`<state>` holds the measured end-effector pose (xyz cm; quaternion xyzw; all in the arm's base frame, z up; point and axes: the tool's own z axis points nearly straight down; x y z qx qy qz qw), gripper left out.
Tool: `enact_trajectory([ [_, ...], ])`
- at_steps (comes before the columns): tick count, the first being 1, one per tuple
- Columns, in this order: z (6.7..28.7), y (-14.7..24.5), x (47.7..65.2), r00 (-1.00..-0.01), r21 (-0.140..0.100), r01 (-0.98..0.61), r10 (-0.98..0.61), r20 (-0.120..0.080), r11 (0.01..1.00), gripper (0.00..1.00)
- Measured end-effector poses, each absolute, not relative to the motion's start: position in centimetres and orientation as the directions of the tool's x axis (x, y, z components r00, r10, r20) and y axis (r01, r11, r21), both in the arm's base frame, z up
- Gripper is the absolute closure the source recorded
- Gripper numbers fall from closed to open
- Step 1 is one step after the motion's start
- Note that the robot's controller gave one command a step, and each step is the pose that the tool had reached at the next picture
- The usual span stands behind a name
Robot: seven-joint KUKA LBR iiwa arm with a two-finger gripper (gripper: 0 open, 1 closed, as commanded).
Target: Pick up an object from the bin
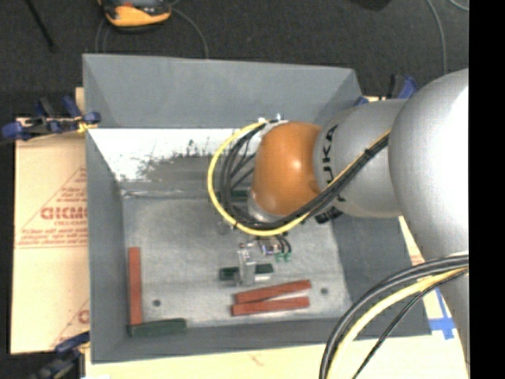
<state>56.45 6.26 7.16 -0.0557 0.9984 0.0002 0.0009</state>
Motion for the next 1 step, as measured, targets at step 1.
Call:
enact_trajectory([
  [1, 7.32, 6.11, 55.27, -1.0, 0.002, 0.028, 0.028, -0.009, 1.0, 1.0],
])
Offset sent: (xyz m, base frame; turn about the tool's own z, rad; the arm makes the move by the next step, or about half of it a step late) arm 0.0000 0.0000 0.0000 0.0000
